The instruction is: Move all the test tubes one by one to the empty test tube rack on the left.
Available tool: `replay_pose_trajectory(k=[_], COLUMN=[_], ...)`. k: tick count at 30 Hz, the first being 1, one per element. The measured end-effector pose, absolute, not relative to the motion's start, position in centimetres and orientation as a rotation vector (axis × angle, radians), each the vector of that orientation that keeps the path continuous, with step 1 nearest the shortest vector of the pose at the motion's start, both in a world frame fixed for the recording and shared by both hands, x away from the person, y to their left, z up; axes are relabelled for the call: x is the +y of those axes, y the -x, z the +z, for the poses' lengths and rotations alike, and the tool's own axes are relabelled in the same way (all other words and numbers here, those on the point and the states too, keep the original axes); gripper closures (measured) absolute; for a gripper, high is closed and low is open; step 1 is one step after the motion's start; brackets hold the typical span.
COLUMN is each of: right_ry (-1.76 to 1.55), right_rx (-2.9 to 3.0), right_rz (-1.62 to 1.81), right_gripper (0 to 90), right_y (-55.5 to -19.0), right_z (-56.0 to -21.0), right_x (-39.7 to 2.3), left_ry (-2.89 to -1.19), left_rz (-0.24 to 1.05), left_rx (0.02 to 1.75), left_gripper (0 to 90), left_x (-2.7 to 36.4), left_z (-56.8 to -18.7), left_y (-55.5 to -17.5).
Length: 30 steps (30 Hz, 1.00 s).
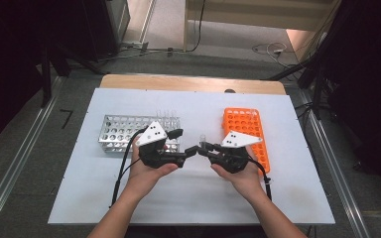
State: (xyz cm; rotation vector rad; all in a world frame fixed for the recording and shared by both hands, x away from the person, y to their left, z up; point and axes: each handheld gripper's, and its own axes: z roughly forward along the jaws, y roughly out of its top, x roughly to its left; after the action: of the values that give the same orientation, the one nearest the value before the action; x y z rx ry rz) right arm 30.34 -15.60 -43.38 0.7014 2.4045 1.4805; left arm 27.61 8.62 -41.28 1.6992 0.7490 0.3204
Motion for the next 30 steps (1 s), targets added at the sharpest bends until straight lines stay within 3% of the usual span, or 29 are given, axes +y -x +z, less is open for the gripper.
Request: replay_pose_trajectory(k=[13,25,30], right_ry=[-0.623,-0.597,-0.596], right_rx=[2.438,2.444,2.444], right_rz=[1.468,1.467,1.466], right_gripper=[74.0,73.9,73.9], right_y=[-29.2,-28.9,-28.9], right_z=[-43.5,-43.4,-43.4], right_x=[-14.0,-13.7,-13.7], left_ry=[-1.737,-1.744,-1.736], left_rz=[0.308,0.295,0.276], left_rx=[0.711,0.689,0.694], left_gripper=[60.7,73.6,74.8], left_x=[7.8,7.6,7.7], left_z=[-41.4,-41.4,-41.4], left_y=[-27.4,-27.2,-27.3])
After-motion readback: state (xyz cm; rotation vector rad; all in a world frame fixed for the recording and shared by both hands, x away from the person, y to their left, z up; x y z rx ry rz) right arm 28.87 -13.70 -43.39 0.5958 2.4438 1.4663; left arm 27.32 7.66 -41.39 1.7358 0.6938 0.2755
